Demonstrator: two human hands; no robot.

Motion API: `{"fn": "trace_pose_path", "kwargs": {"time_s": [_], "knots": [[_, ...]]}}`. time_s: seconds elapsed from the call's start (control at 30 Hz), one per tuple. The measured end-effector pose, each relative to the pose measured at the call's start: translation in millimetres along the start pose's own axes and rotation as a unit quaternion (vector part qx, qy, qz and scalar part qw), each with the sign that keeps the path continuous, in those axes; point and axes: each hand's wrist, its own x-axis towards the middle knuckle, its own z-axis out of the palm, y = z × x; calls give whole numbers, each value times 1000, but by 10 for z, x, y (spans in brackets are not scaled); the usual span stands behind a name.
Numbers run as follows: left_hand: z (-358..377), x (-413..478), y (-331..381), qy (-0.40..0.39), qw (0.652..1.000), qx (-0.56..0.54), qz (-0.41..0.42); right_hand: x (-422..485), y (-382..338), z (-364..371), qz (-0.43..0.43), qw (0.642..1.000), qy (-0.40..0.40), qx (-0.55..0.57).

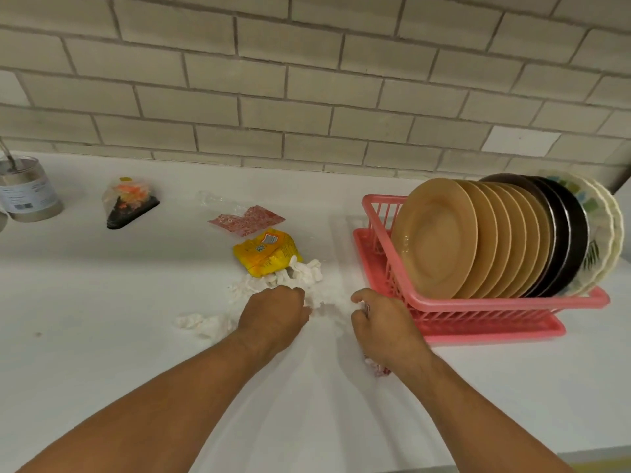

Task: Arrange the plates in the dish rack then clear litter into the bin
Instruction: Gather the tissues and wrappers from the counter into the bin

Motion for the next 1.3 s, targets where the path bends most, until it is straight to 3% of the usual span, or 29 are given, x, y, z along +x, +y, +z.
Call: {"fn": "trace_pose_path", "kwargs": {"time_s": [0.17,0.33,0.6,0.7,0.9,1.07,1.3], "knots": [[-155,7,-105,116,987,-89,-65,-115,31,-184,16,1000,19,-7],[-220,19,-167,93,988,-109,-60,-138,-15,-206,8,998,15,-55],[-214,25,-138,98,987,-117,-48,-169,6,-270,-25,996,36,76],[-254,28,-131,102,988,-110,-49,-151,-34,-363,-36,995,64,72],[-218,4,5,21,992,-128,-1,-222,7,-345,-12,999,40,3],[-29,-23,276,-58,993,-83,66,-338,204,-326,27,999,4,45],[204,-68,538,-50,994,-67,77,-496,365,-395,-12,997,19,72]]}}
